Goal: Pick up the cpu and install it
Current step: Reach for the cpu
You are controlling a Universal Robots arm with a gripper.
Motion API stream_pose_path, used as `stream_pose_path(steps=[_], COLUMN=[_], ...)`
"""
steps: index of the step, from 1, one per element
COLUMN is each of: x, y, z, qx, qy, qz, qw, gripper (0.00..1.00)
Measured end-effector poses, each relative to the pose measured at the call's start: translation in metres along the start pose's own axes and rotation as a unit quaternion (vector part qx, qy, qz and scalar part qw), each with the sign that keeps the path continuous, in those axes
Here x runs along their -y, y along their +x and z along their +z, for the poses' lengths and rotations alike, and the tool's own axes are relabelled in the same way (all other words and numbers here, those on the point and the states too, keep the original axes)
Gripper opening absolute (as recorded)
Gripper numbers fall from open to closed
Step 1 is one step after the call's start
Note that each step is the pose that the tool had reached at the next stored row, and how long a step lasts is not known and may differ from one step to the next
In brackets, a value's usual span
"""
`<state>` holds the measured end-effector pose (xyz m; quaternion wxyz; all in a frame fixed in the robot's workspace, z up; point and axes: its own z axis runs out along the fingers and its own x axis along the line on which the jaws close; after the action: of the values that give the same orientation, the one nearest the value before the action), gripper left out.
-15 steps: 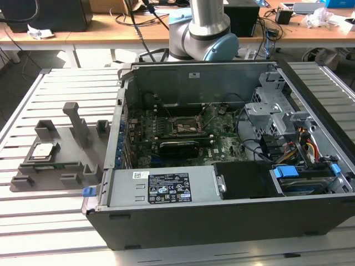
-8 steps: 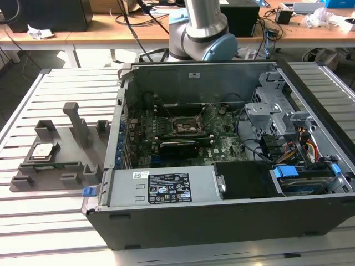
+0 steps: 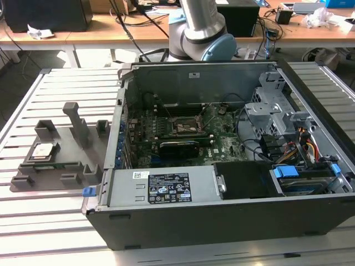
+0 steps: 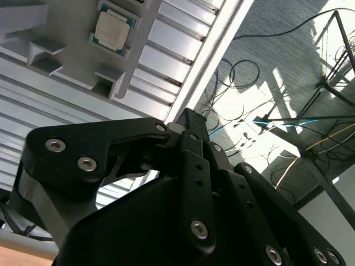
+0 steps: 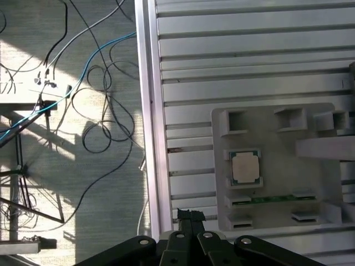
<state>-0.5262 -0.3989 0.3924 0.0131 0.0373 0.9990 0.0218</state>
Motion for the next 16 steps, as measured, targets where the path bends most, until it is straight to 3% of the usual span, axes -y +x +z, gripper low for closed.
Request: stream_pose_path(steps=[6, 16], x=[0.0015, 0.0048], y=[0.0208, 0.0655], z=[-0.0005, -0.0015], qx=[0.0000, 0.0000], qy=[0.0000, 0.0000], qz=[0.000, 0.000], qw=[1.0000, 1.0000], gripper=[0.11, 0.11])
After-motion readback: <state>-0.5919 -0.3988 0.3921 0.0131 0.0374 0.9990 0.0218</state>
